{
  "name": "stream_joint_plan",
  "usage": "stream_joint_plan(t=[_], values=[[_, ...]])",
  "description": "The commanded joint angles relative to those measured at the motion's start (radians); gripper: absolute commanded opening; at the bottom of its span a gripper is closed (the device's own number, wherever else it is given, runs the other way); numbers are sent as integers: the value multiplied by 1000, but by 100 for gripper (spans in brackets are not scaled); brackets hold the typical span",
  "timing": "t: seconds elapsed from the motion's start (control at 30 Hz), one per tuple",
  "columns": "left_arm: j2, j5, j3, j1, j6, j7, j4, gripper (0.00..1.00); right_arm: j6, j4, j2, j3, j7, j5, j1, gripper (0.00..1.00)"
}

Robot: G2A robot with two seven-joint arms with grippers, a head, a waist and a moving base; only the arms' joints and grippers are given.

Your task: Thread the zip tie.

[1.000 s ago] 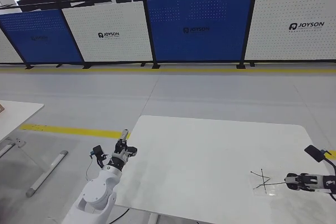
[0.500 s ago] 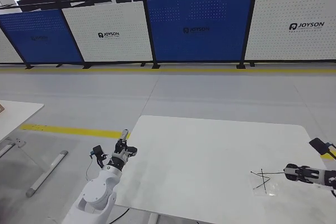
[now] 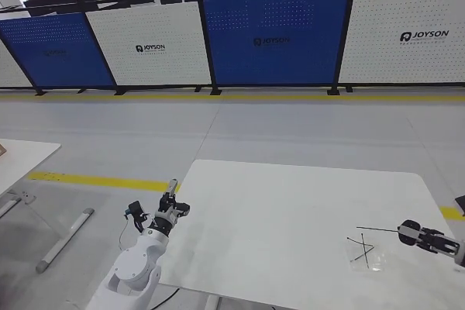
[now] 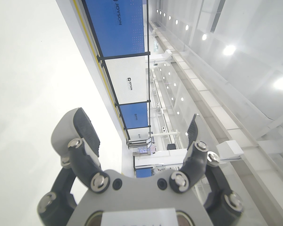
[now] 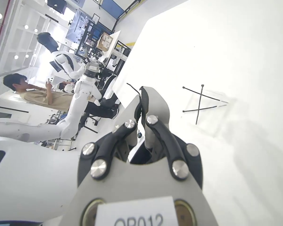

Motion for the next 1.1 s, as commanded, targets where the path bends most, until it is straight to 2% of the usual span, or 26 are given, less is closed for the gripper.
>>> stream_joint_plan(t=[0.0, 0.03, 0.13, 0.27, 0.3, 0.37, 0.43, 0.5, 0.87, 0.9, 1.07], values=[[0, 0, 0, 0, 0, 0, 0, 100, 0, 0, 0, 0, 0, 0, 0, 0], [0, 0, 0, 0, 0, 0, 0, 100, 0, 0, 0, 0, 0, 0, 0, 0], [0, 0, 0, 0, 0, 0, 0, 100, 0, -65, -7, -32, -36, -47, -32, 0], [0, 0, 0, 0, 0, 0, 0, 100, 0, -158, -21, -30, -121, -55, -52, 0], [0, 0, 0, 0, 0, 0, 0, 100, 0, -199, -27, -26, -159, -82, -59, 0], [0, 0, 0, 0, 0, 0, 0, 100, 0, -284, -34, -24, -260, -217, -78, 0], [0, 0, 0, 0, 0, 0, 0, 100, 0, -346, -42, -61, -393, -358, -116, 0], [0, 0, 0, 0, 0, 0, 0, 100, 0, -343, -46, -105, -444, -403, -125, 0], [0, 0, 0, 0, 0, 0, 0, 100, 0, -343, -46, -105, -444, -403, -125, 0], [0, 0, 0, 0, 0, 0, 0, 100, 0, -360, -46, -112, -449, -415, -125, 0], [0, 0, 0, 0, 0, 0, 0, 100, 0, -394, -49, -152, -467, -429, -75, 0]])
